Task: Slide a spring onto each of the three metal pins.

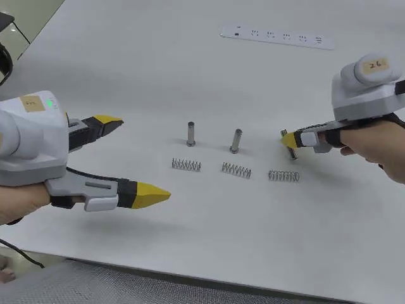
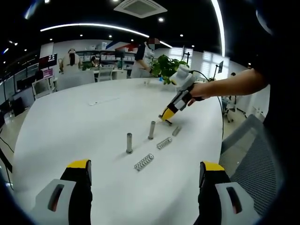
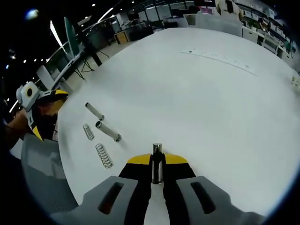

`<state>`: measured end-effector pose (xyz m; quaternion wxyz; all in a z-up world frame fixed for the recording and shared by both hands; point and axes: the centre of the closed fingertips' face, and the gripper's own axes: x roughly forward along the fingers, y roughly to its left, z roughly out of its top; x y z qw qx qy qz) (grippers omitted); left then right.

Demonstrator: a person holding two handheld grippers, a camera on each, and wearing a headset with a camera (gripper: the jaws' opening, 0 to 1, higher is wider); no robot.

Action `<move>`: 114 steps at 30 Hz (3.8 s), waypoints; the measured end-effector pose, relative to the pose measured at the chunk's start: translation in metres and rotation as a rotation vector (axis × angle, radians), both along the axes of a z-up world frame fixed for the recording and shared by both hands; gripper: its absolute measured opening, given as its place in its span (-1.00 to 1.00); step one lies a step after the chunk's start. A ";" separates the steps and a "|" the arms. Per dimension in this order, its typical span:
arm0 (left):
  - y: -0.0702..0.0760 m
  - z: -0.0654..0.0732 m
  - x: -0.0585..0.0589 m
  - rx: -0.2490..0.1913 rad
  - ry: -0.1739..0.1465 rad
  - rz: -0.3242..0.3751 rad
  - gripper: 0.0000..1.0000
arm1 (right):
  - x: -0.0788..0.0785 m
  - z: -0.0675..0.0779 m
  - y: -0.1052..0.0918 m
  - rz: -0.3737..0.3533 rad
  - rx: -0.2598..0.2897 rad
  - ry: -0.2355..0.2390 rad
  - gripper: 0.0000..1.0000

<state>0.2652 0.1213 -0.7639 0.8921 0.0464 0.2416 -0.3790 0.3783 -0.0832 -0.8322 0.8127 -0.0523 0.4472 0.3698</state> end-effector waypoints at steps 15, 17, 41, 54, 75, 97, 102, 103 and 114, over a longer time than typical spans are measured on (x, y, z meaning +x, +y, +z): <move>-0.002 0.000 0.001 0.005 -0.006 0.002 0.84 | 0.001 0.007 -0.002 -0.009 0.020 -0.053 -0.89; -0.003 0.001 0.001 -0.002 -0.008 0.003 0.84 | 0.002 0.008 -0.003 -0.013 0.021 -0.062 -0.89; -0.005 0.002 0.003 -0.009 -0.009 0.003 0.83 | 0.004 0.014 0.000 0.009 0.008 -0.135 -0.89; -0.003 0.003 0.003 -0.007 -0.010 0.006 0.83 | -0.005 0.015 -0.003 0.066 -0.046 -0.173 -0.89; -0.002 0.007 0.004 -0.005 -0.013 0.003 0.83 | -0.011 0.022 -0.009 0.098 -0.054 -0.212 -0.58; -0.002 0.008 0.003 -0.013 -0.015 0.013 0.84 | -0.022 0.031 -0.009 0.140 -0.036 -0.236 -0.40; 0.000 0.008 0.003 -0.019 -0.014 0.020 0.84 | -0.025 0.034 -0.010 0.161 -0.034 -0.240 -0.39; 0.000 0.009 0.003 -0.020 -0.015 0.021 0.84 | -0.026 0.034 -0.010 0.172 -0.037 -0.244 -0.39; 0.002 0.008 0.003 -0.018 -0.013 0.030 0.83 | -0.040 0.031 -0.011 0.291 -0.107 -0.252 -0.42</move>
